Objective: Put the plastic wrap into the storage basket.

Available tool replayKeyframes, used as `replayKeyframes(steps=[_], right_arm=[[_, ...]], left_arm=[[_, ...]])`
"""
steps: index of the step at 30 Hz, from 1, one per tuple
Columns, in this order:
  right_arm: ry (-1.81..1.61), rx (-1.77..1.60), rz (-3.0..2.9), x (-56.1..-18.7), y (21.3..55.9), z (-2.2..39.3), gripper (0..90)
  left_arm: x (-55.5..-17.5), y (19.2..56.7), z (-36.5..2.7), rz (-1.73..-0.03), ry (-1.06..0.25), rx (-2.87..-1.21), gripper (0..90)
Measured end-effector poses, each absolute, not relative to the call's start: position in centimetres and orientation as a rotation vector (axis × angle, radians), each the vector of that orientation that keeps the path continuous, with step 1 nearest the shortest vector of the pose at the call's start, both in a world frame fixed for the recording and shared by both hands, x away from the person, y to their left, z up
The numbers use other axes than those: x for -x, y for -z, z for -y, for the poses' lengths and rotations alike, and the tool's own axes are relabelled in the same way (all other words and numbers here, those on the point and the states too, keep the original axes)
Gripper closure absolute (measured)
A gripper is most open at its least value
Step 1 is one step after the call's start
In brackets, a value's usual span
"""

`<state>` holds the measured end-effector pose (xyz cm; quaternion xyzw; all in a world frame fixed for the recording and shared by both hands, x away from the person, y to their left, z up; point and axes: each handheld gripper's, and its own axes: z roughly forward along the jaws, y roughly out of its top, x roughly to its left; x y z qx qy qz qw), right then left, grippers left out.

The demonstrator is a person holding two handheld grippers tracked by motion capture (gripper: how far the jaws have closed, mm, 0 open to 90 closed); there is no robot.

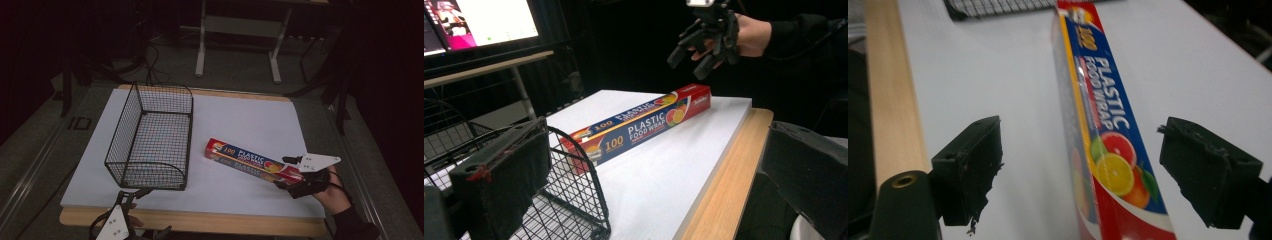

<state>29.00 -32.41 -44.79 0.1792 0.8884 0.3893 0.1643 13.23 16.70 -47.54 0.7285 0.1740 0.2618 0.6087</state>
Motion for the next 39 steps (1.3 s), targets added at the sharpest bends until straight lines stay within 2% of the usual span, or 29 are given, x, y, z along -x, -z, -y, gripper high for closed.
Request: replayKeyframes(steps=[9, 17, 34, 37, 39], right_arm=[[-0.906, -0.683, -2.647, -31.2, 45.4, 32.6, 10.2], [-0.791, -0.702, -2.622, -32.3, 46.1, 32.4, 9.5], [-0.532, -0.655, -2.81, -34.9, 47.9, 30.3, 10.6], [-0.514, -0.645, -2.854, -35.5, 48.1, 29.8, 16.4], [-0.502, -0.641, -2.859, -35.8, 48.1, 29.5, 16.6]], left_arm=[[-13.2, 47.6, -16.7, -0.396, -0.588, -1.69, 0.1], [-13.2, 47.6, -16.6, -0.391, -0.572, -1.697, 0.1], [-13.2, 47.6, -16.6, -0.384, -0.573, -1.699, 0.1], [-13.2, 47.6, -16.6, -0.387, -0.576, -1.703, 0.1], [-13.2, 47.6, -16.6, -0.387, -0.578, -1.705, 0.1]])
